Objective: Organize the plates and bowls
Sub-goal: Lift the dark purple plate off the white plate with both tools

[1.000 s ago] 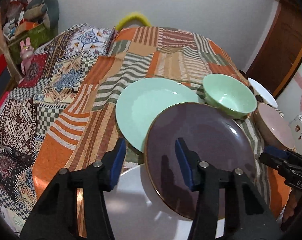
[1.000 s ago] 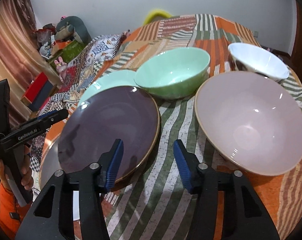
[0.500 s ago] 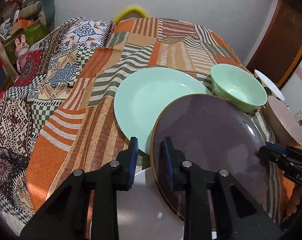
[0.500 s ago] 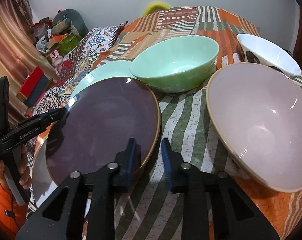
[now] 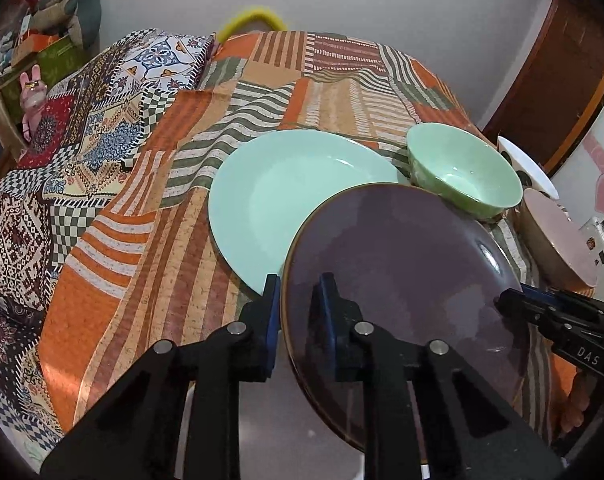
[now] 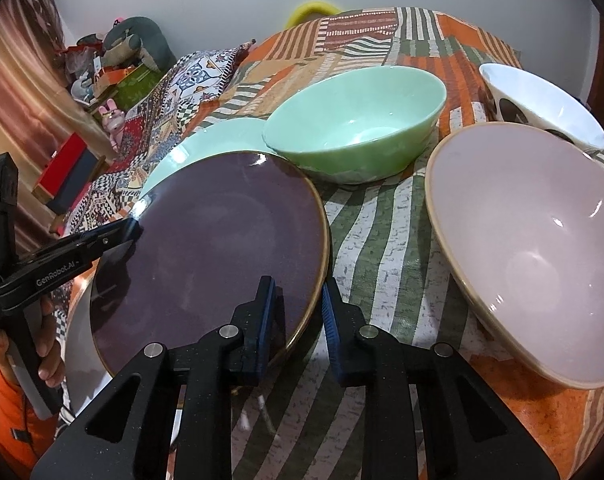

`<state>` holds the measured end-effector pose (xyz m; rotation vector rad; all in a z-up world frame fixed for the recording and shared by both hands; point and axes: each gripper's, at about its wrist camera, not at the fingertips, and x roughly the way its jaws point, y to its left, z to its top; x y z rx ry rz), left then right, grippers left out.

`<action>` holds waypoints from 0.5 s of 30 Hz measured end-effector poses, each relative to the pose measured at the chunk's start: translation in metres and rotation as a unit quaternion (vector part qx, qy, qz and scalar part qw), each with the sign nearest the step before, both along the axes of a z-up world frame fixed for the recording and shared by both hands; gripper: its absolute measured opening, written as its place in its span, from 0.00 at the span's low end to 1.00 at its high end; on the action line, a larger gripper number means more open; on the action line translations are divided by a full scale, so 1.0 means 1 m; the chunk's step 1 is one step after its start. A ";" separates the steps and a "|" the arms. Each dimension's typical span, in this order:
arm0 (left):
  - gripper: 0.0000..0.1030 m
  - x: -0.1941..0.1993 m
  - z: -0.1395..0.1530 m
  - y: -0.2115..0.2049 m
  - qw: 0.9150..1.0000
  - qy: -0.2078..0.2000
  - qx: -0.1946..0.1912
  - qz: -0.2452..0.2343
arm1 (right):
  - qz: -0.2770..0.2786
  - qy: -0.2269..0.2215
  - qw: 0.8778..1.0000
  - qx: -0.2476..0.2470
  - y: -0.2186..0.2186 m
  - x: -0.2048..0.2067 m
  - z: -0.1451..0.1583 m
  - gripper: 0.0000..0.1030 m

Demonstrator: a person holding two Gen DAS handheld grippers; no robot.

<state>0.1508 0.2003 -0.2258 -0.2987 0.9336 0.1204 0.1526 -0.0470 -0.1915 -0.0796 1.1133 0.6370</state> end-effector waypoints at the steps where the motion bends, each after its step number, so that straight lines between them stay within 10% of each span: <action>1: 0.18 -0.001 0.000 0.000 1.000 0.001 -0.002 0.002 | -0.001 0.000 1.000 0.000 -0.001 -0.001 0.001 0.21; 15: 0.18 -0.021 0.017 -0.012 1.000 -0.011 -0.011 0.011 | -0.007 -0.014 1.000 0.017 -0.009 -0.008 0.020 0.21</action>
